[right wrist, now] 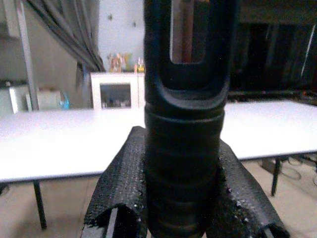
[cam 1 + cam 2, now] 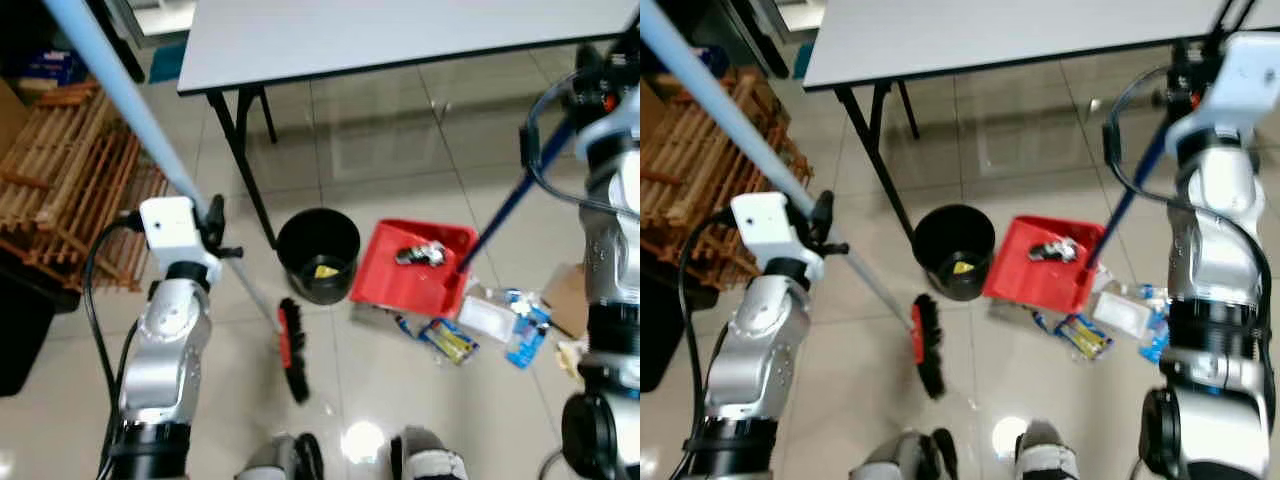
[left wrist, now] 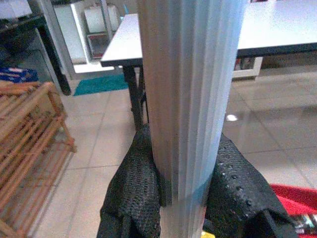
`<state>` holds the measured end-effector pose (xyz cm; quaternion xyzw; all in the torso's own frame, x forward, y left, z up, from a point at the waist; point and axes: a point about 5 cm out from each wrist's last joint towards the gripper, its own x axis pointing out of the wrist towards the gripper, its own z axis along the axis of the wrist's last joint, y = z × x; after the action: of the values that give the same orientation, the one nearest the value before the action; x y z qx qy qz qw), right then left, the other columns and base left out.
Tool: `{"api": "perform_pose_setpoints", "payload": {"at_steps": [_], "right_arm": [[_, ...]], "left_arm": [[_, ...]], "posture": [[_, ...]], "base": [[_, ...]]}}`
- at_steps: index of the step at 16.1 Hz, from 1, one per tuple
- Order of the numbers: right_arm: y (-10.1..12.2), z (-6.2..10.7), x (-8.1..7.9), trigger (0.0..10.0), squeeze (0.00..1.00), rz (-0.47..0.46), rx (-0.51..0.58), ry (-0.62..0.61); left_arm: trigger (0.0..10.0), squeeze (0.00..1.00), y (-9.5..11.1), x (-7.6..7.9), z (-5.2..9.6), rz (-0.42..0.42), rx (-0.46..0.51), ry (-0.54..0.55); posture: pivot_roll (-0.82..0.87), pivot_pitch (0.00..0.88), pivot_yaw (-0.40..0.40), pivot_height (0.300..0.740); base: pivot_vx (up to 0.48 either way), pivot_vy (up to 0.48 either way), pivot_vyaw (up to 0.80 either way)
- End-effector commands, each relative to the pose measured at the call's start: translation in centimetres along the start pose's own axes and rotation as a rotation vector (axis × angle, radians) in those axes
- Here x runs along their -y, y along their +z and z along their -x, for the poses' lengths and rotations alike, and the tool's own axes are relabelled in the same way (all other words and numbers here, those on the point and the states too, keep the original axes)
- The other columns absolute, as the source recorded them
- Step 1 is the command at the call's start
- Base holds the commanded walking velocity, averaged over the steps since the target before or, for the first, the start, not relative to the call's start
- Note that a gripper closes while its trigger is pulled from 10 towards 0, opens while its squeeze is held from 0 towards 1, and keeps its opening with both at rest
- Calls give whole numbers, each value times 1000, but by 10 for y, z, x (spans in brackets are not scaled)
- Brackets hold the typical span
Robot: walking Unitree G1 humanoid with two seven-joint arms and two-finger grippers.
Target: Sweep floor
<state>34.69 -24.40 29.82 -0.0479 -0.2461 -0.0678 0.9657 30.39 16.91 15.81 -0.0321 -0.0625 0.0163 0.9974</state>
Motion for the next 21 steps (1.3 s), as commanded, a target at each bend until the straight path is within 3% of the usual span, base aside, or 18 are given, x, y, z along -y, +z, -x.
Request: {"api": "perform_pose_setpoints", "payload": {"at_steps": [1, 6, 21], "right_arm": [[18, -4, 10, 10000, 0, 14, 78, -26], [19, -5, 9, 10000, 0, 16, 84, -24], [14, -3, 8, 10000, 0, 13, 70, -18]], "left_arm": [[10000, 0, 7, -2, 1, -12, 36, 8], [10000, 0, 5, -2, 2, -9, 31, 12], [10000, 0, 1, 1, 3, -9, 18, -13]], "posture": [[-203, 192, 137, 740], [-204, 191, 134, 740], [-207, 186, 132, 740]], "base": [[420, 0, 0], [400, 144, 0], [21, 0, 0]]}}
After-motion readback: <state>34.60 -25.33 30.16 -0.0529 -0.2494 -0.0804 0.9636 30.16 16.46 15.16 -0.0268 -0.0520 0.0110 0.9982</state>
